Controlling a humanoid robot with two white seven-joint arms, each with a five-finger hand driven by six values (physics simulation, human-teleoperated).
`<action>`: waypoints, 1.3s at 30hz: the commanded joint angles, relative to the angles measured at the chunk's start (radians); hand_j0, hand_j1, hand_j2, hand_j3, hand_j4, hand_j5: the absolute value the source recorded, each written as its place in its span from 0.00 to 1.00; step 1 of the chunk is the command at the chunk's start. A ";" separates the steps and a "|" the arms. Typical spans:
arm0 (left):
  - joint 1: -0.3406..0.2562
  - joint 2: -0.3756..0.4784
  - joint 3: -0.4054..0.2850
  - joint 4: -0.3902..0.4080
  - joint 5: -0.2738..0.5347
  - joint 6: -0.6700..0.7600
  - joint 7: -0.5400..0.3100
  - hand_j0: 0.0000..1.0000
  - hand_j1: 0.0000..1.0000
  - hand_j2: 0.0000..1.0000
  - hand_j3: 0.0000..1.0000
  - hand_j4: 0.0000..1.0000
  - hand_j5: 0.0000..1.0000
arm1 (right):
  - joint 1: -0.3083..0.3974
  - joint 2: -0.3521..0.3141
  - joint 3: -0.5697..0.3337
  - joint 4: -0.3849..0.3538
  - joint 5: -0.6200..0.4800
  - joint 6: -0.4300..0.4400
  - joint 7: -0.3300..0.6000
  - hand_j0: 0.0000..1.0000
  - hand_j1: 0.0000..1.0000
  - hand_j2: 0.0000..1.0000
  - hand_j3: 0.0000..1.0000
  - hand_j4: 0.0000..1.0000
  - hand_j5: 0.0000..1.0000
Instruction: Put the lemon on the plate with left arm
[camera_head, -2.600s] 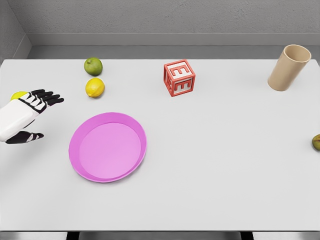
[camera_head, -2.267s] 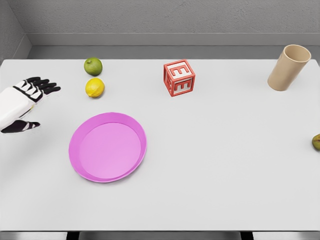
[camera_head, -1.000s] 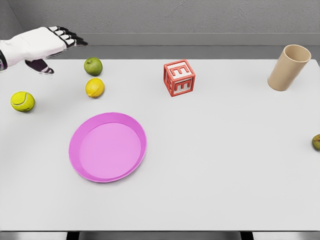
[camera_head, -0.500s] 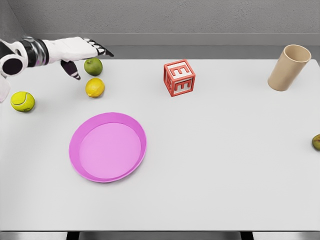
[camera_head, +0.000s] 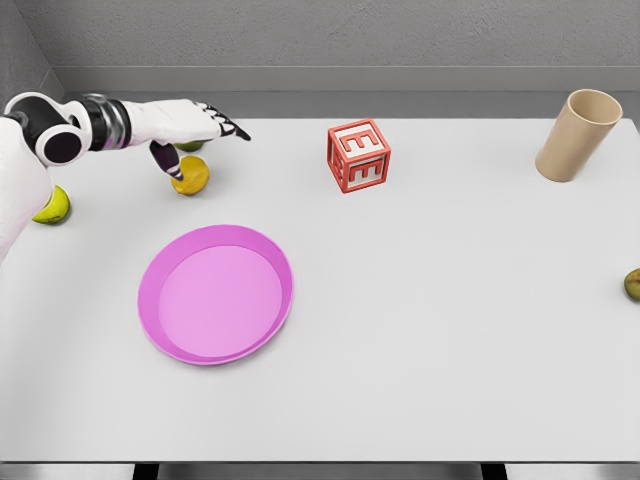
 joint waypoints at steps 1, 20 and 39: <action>0.000 0.000 -0.003 -0.002 0.007 0.003 0.001 1.00 1.00 1.00 1.00 1.00 1.00 | 0.000 0.000 -0.001 0.000 0.000 0.000 0.000 1.00 1.00 1.00 1.00 1.00 1.00; 0.005 0.030 -0.066 0.051 -0.010 0.003 0.001 1.00 1.00 1.00 1.00 1.00 1.00 | 0.000 0.000 -0.001 0.000 0.000 0.000 0.000 1.00 1.00 1.00 1.00 1.00 1.00; -0.029 0.017 -0.055 0.123 -0.047 0.003 0.001 1.00 1.00 1.00 1.00 1.00 1.00 | 0.000 0.000 -0.001 0.000 0.000 0.000 0.000 1.00 1.00 1.00 1.00 1.00 1.00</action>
